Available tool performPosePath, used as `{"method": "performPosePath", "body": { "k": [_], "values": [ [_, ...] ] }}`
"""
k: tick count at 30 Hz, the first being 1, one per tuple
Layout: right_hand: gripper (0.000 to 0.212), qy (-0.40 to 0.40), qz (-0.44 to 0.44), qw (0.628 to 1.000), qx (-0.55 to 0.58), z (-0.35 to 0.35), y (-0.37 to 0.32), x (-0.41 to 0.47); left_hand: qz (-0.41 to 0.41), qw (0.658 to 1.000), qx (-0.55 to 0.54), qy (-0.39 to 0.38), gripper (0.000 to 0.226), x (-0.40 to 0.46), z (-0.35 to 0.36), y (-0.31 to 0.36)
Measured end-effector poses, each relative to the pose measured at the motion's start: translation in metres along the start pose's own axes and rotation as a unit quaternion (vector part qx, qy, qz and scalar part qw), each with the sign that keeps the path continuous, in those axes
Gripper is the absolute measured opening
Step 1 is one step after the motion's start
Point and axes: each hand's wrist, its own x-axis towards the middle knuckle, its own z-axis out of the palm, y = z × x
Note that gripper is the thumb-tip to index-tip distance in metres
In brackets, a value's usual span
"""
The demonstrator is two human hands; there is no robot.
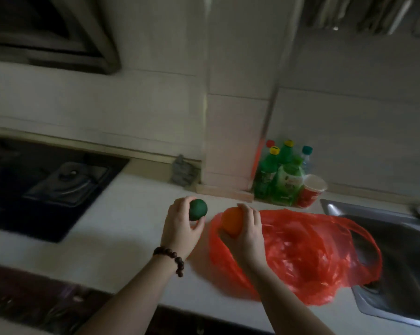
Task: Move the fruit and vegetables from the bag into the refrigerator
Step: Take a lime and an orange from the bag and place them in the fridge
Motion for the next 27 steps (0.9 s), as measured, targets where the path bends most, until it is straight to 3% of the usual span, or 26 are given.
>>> {"method": "performPosePath", "body": {
  "k": [6, 14, 20, 27],
  "values": [
    [0.078, -0.105, -0.105, 0.988, 0.044, 0.11, -0.122, -0.048, -0.103, 0.99, 0.047, 0.082, 0.049, -0.054, -0.147, -0.088],
    [0.08, -0.241, -0.22, 0.94, 0.1, 0.243, -0.272, -0.144, -0.217, 0.951, 0.1, 0.194, 0.051, -0.156, -0.331, -0.181],
    [0.076, -0.331, -0.296, 0.884, 0.146, 0.318, -0.359, -0.208, -0.294, 0.899, 0.143, 0.292, 0.049, -0.23, -0.438, -0.225],
    [0.078, -0.371, -0.395, 0.827, 0.147, 0.395, -0.441, -0.256, -0.339, 0.842, 0.184, 0.378, 0.045, -0.278, -0.53, -0.268]
  ]
}}
